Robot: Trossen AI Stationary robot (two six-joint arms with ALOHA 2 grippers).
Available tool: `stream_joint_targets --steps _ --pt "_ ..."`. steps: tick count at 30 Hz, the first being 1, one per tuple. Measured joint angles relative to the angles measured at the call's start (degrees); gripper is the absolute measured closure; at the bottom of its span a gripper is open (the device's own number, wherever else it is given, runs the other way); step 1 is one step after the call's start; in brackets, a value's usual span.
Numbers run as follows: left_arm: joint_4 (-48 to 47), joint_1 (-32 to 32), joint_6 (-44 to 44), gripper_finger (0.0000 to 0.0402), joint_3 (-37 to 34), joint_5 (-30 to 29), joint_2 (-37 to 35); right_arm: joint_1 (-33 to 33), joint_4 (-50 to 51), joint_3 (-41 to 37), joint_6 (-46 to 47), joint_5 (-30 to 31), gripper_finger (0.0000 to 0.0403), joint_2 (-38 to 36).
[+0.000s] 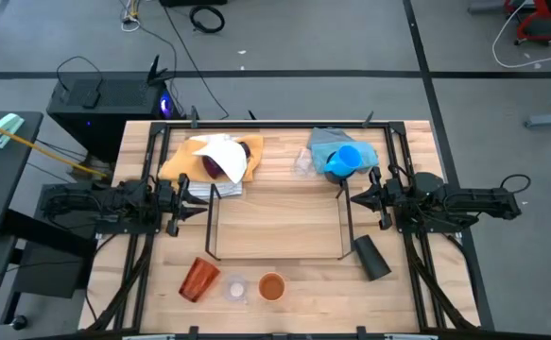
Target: Stack small to large cups/mugs on shelf
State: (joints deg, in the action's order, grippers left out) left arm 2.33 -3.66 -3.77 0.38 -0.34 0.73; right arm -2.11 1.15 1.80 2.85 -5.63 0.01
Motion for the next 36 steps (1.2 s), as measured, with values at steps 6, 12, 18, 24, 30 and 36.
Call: stream_joint_targets --steps 6,12,18,24,30,36 --pt "0.0 0.0 0.0 0.0319 0.0 0.0 0.0 0.0 0.0 0.0 0.0 0.0 0.0387 0.0" --pt "0.0 0.0 0.0 0.0313 0.0 0.0 0.0 0.0 0.0 0.0 0.0 0.0 0.0387 0.0" --pt "0.0 0.0 0.0 0.0313 0.0 0.0 0.0 0.0 0.0 0.0 0.0 0.0 0.0387 0.0" --pt "0.0 0.0 0.0 0.0321 0.0 0.0 0.0 0.0 0.0 0.0 0.0 0.0 0.0387 0.0" --pt "0.0 0.0 0.0 0.0316 0.0 0.0 0.0 0.0 0.0 0.0 0.0 0.0 0.0387 0.0" --pt "0.0 0.0 0.0 0.0310 0.0 0.0 0.0 0.0 0.0 0.0 0.0 0.0 0.0387 0.0"
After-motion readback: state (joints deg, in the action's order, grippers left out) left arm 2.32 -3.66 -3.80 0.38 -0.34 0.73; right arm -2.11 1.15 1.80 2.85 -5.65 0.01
